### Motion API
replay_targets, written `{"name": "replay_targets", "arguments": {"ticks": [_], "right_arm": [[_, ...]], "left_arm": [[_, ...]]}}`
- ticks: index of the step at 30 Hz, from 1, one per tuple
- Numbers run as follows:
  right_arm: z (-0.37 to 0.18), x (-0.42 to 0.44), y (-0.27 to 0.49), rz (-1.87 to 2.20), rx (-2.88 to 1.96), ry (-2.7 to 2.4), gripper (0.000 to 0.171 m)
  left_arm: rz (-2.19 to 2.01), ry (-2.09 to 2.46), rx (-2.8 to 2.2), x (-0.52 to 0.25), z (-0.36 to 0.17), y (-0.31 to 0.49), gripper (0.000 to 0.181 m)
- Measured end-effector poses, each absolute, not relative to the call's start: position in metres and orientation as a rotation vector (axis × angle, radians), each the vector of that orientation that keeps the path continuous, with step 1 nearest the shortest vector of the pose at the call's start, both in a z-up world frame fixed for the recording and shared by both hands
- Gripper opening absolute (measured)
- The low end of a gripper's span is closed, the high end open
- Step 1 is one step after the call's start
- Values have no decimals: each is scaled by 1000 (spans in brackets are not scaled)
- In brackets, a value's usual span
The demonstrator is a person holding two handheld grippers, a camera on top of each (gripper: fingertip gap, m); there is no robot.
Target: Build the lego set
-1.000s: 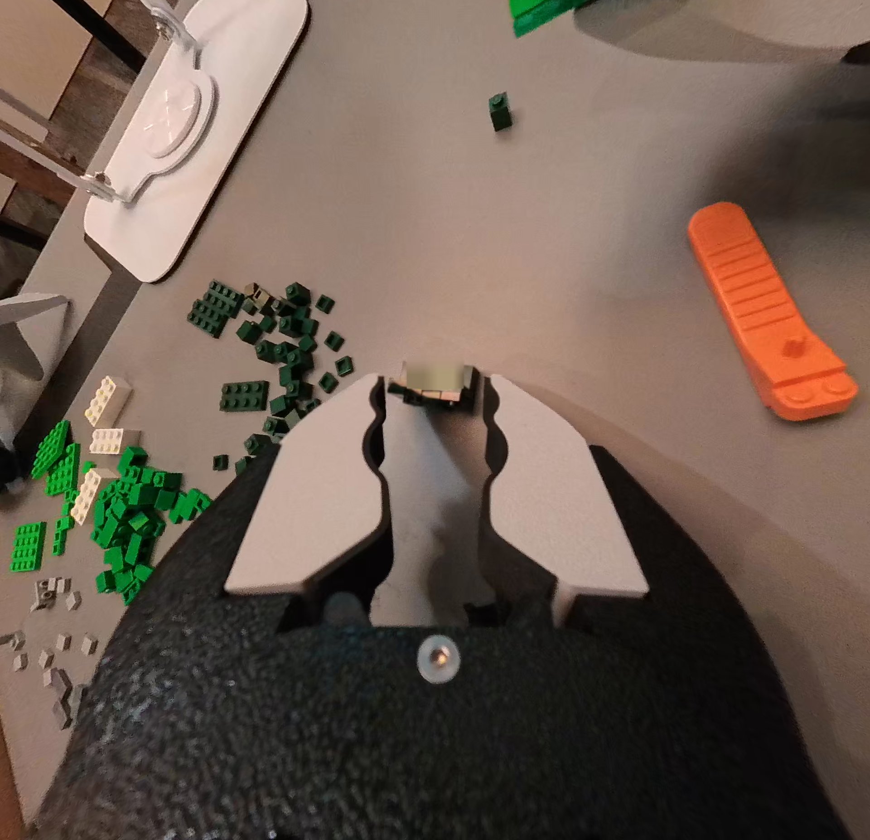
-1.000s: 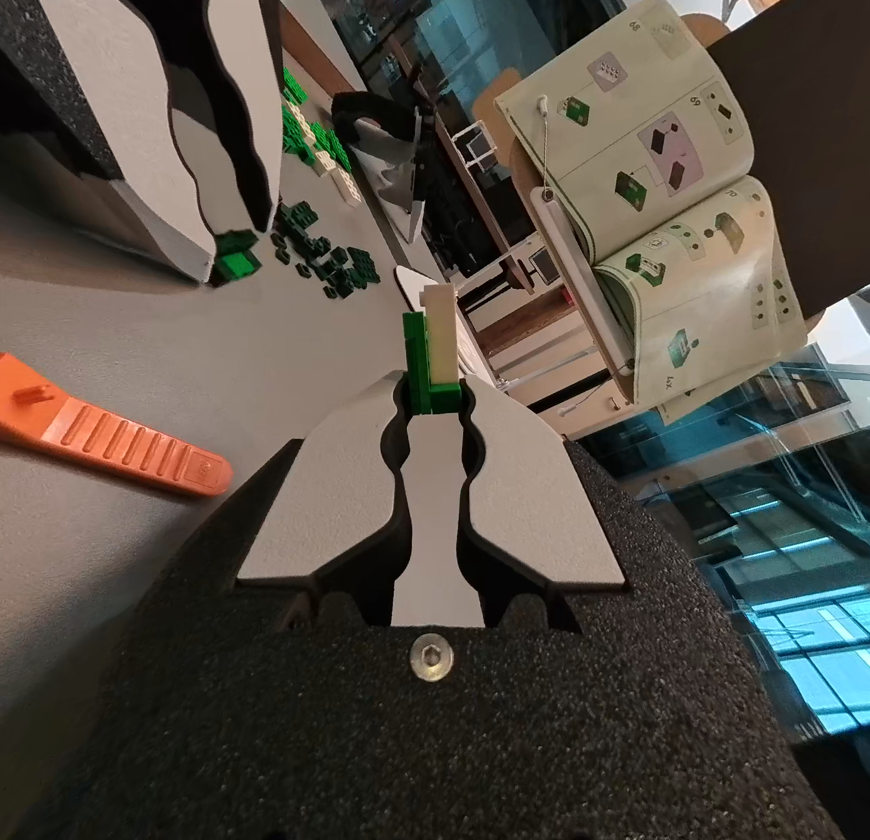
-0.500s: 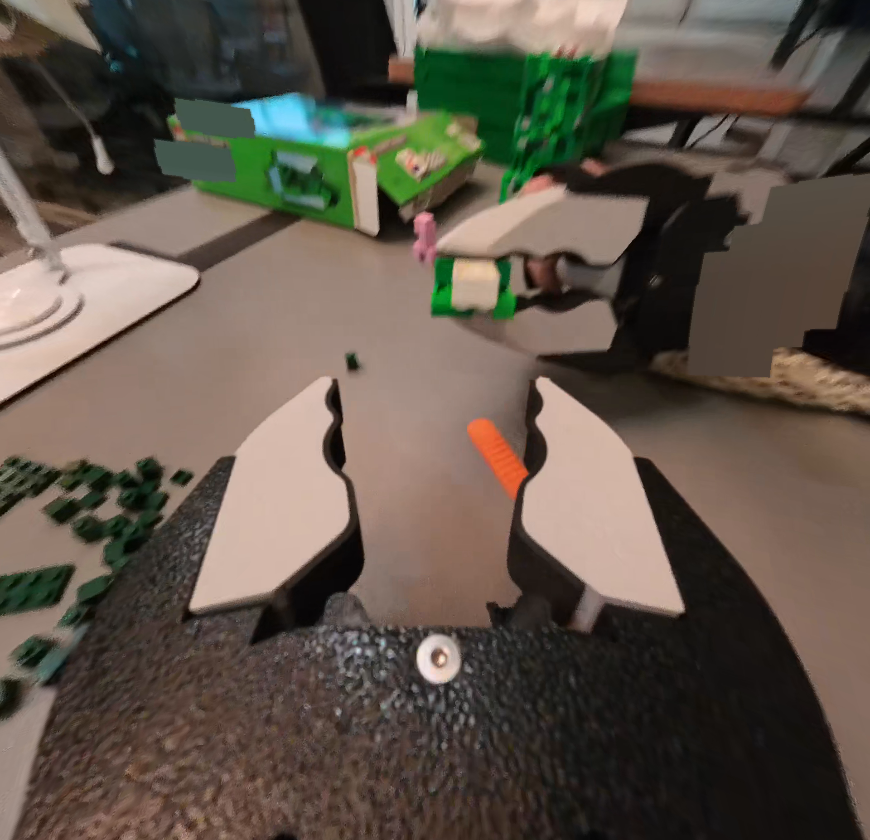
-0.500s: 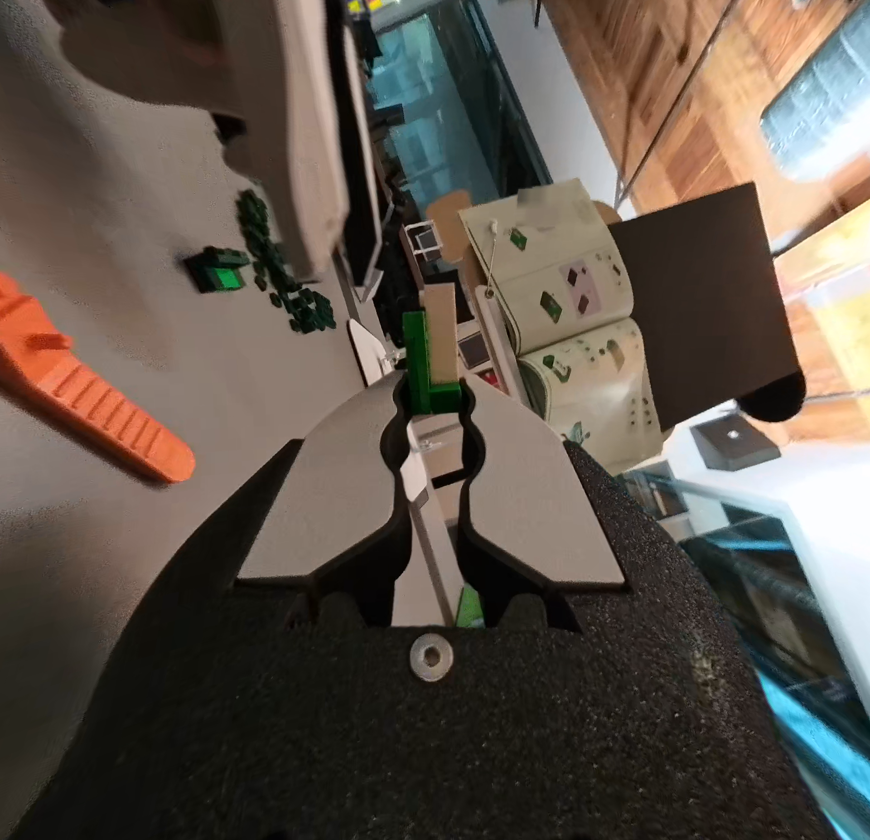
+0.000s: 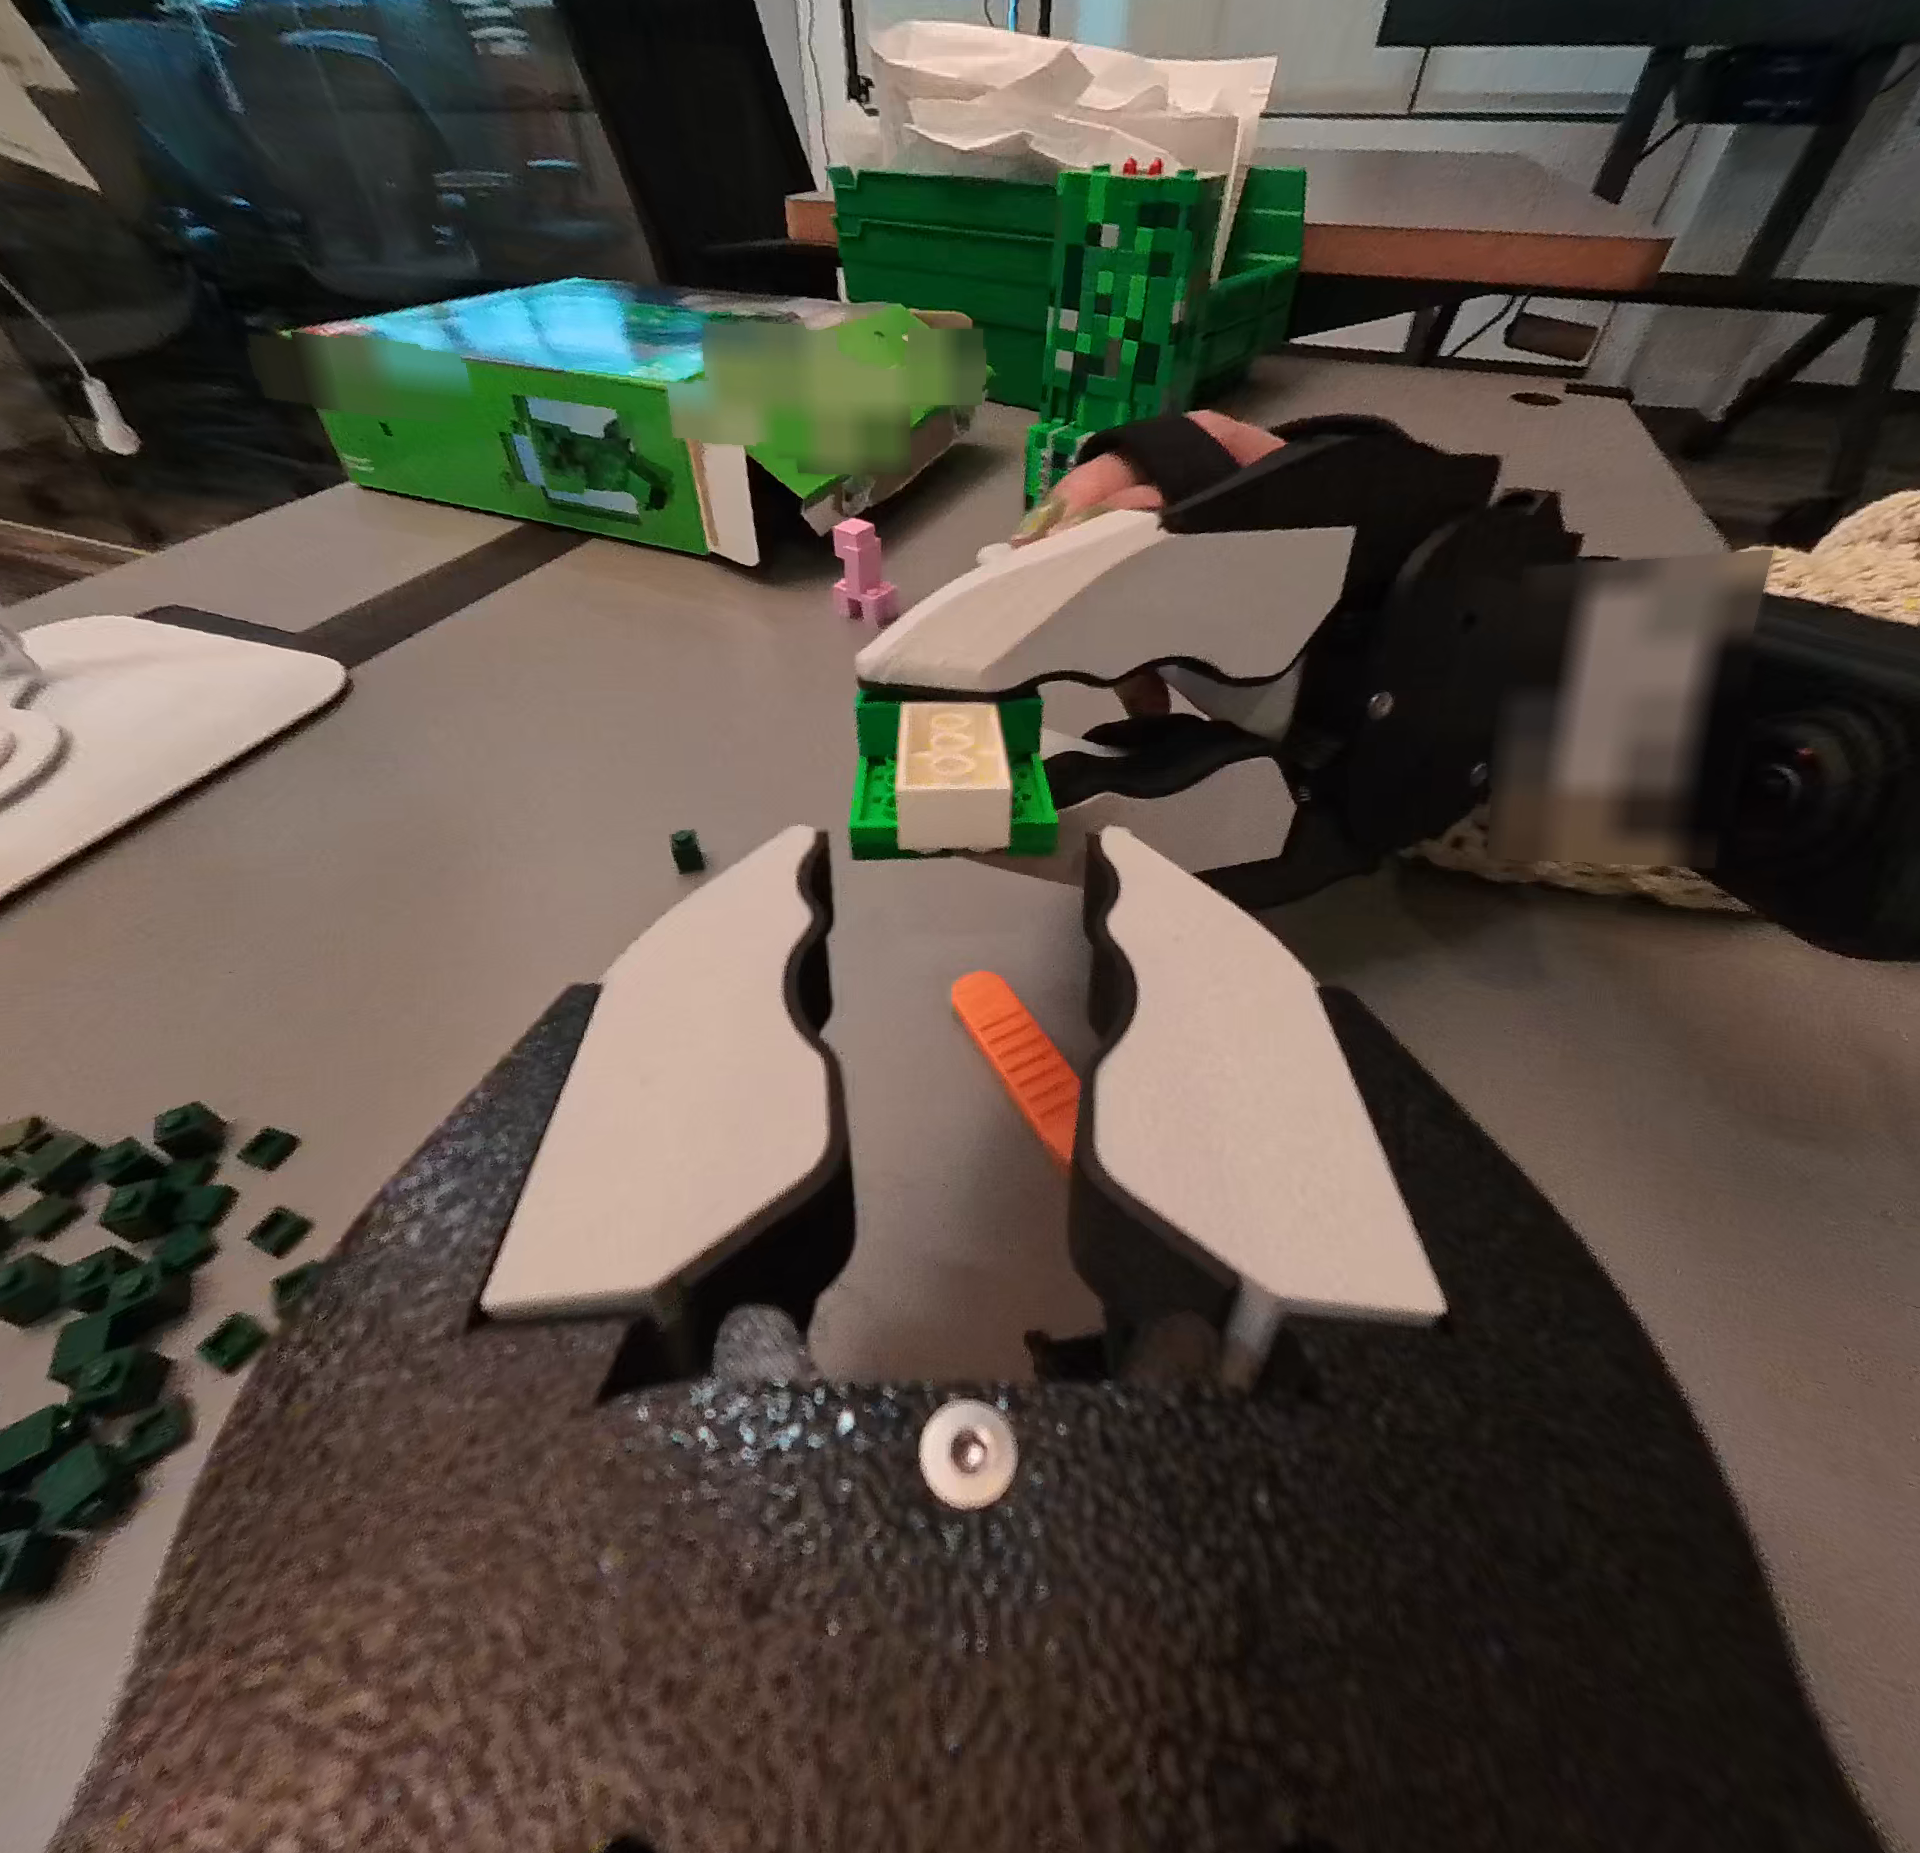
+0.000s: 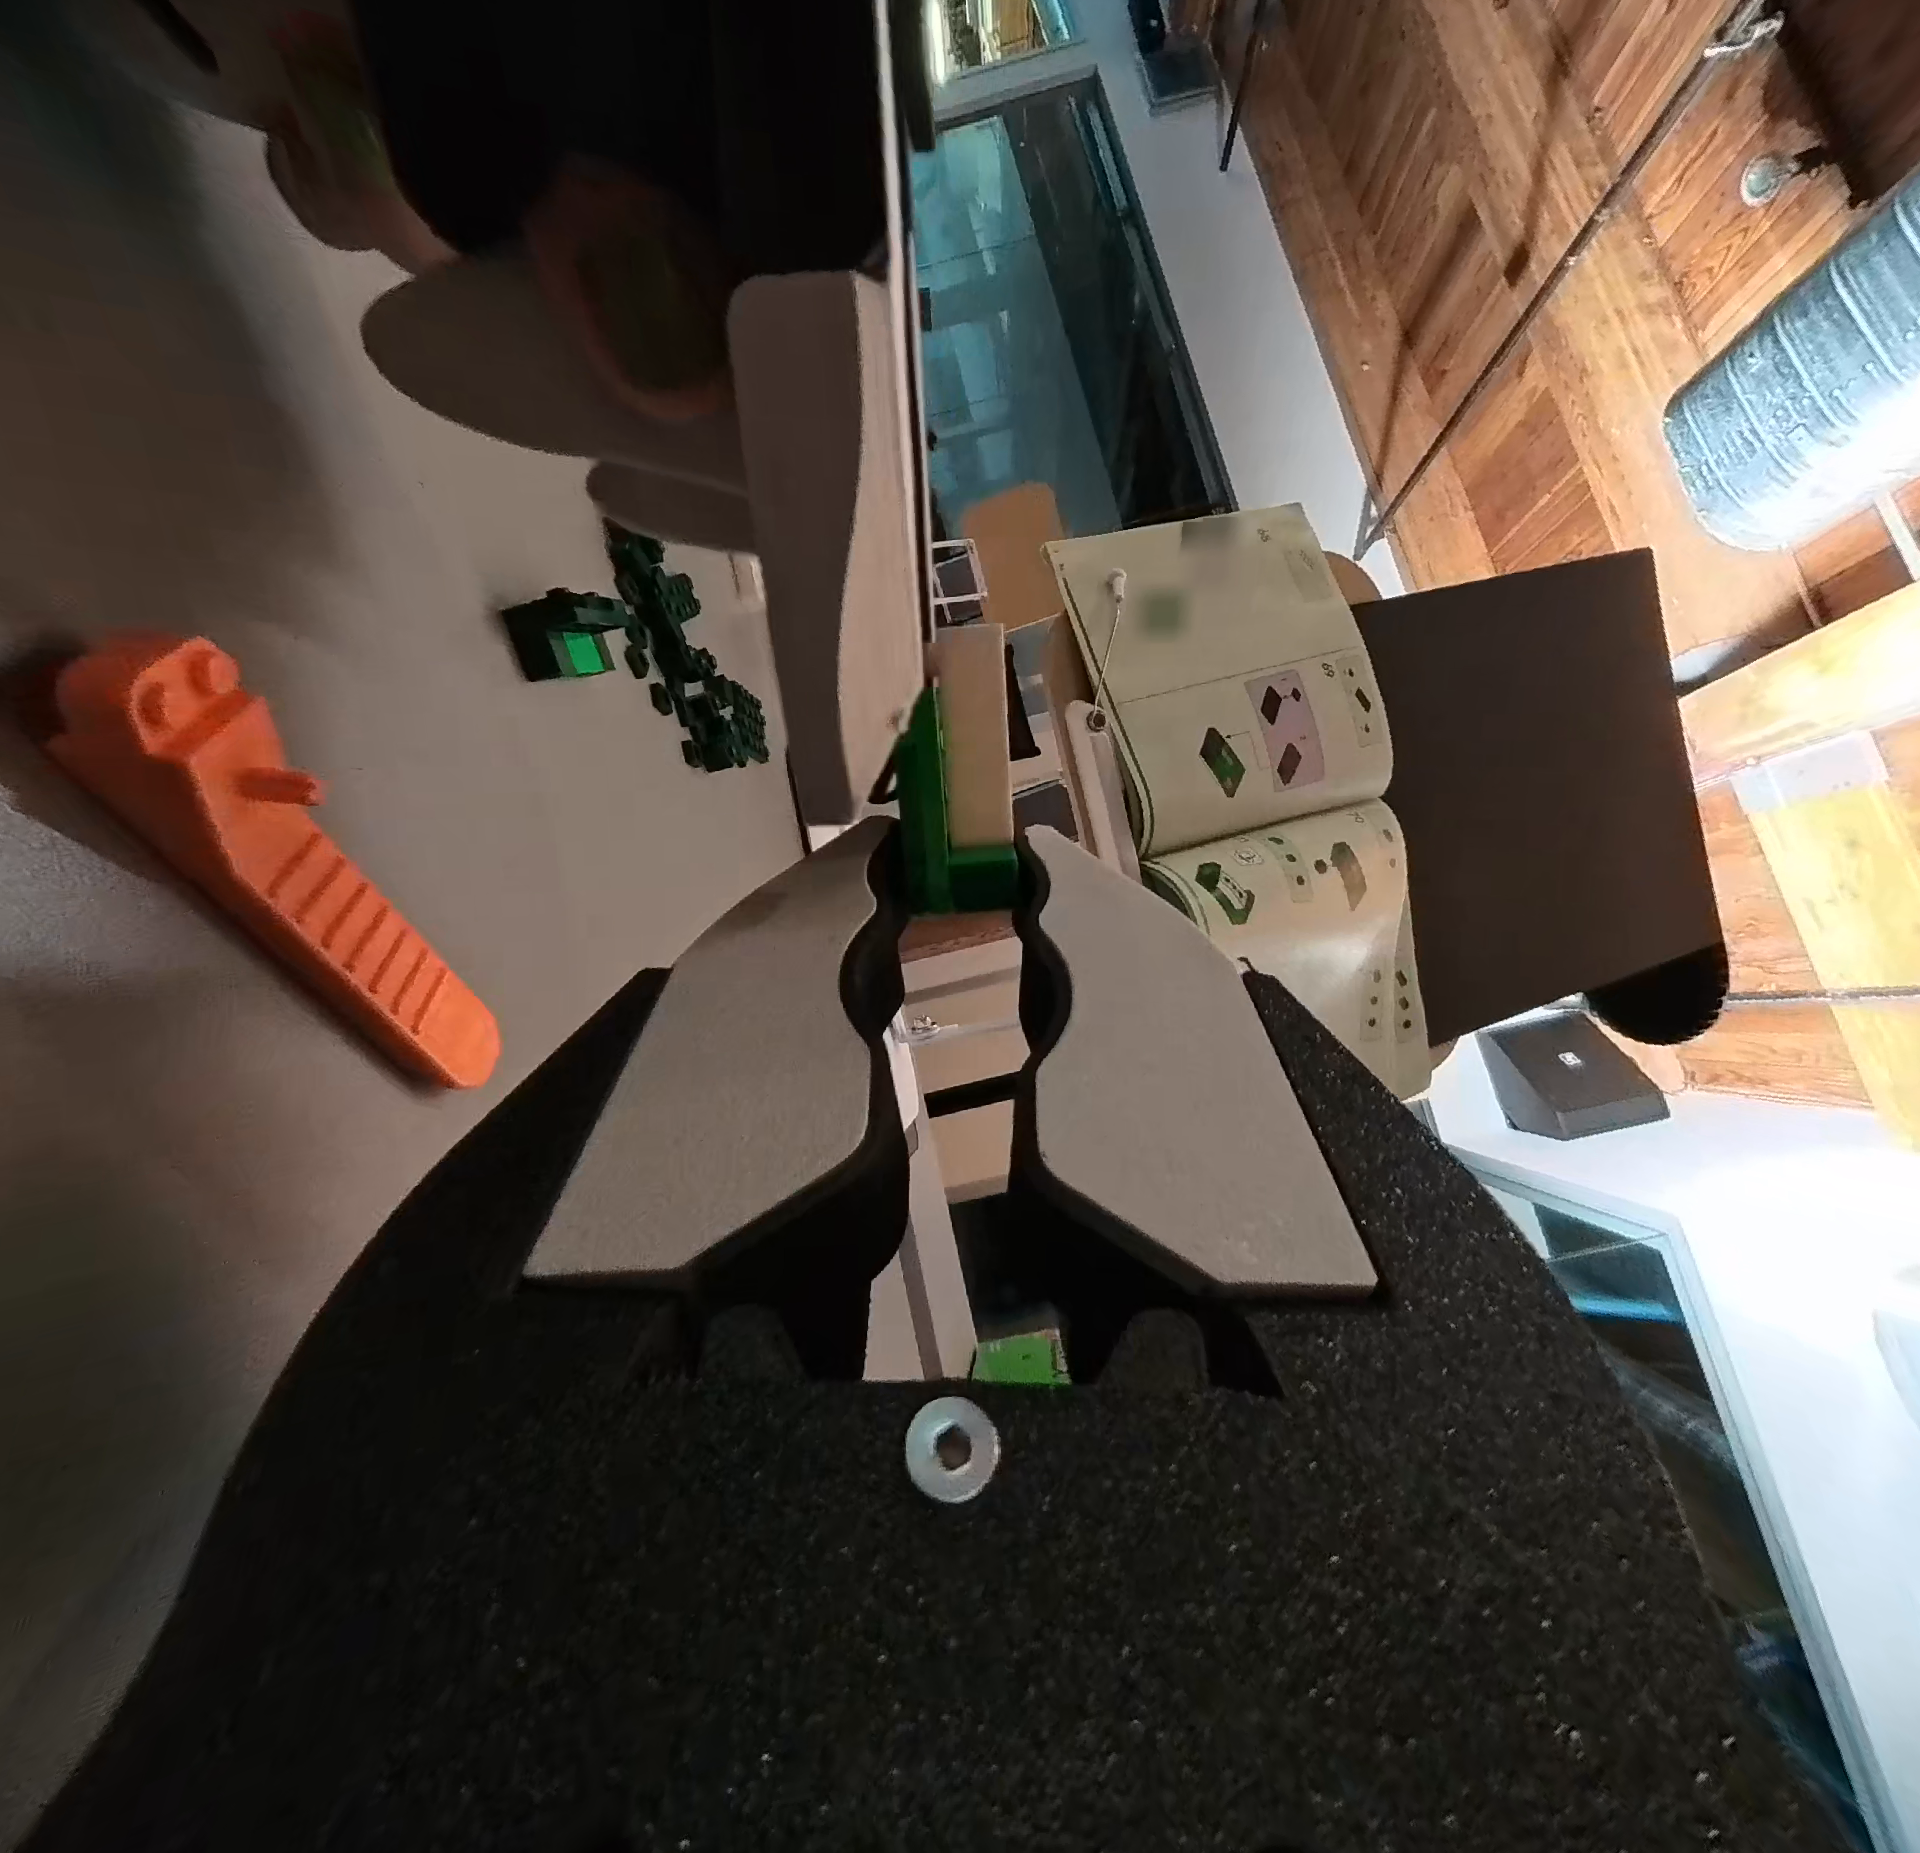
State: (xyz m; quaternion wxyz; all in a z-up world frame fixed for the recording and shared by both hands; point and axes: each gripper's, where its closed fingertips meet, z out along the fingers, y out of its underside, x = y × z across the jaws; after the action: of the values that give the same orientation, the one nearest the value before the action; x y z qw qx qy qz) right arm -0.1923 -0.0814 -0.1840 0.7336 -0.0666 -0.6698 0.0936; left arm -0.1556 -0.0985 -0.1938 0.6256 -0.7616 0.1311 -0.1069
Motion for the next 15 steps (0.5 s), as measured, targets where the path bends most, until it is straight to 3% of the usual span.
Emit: {"name": "replay_targets", "arguments": {"ticks": [3, 6, 15], "right_arm": [[-184, -191, -82, 206, -147, -1476, 17], [-185, -190, -83, 204, -148, -1478, 17], [-187, -184, -89, 192, -140, -1489, 17]], "left_arm": [[-199, 301, -1722, -159, -189, -99, 48], [-164, 324, -1719, -159, -188, -100, 35], [-191, 317, -1721, -158, -190, -99, 35]]}}
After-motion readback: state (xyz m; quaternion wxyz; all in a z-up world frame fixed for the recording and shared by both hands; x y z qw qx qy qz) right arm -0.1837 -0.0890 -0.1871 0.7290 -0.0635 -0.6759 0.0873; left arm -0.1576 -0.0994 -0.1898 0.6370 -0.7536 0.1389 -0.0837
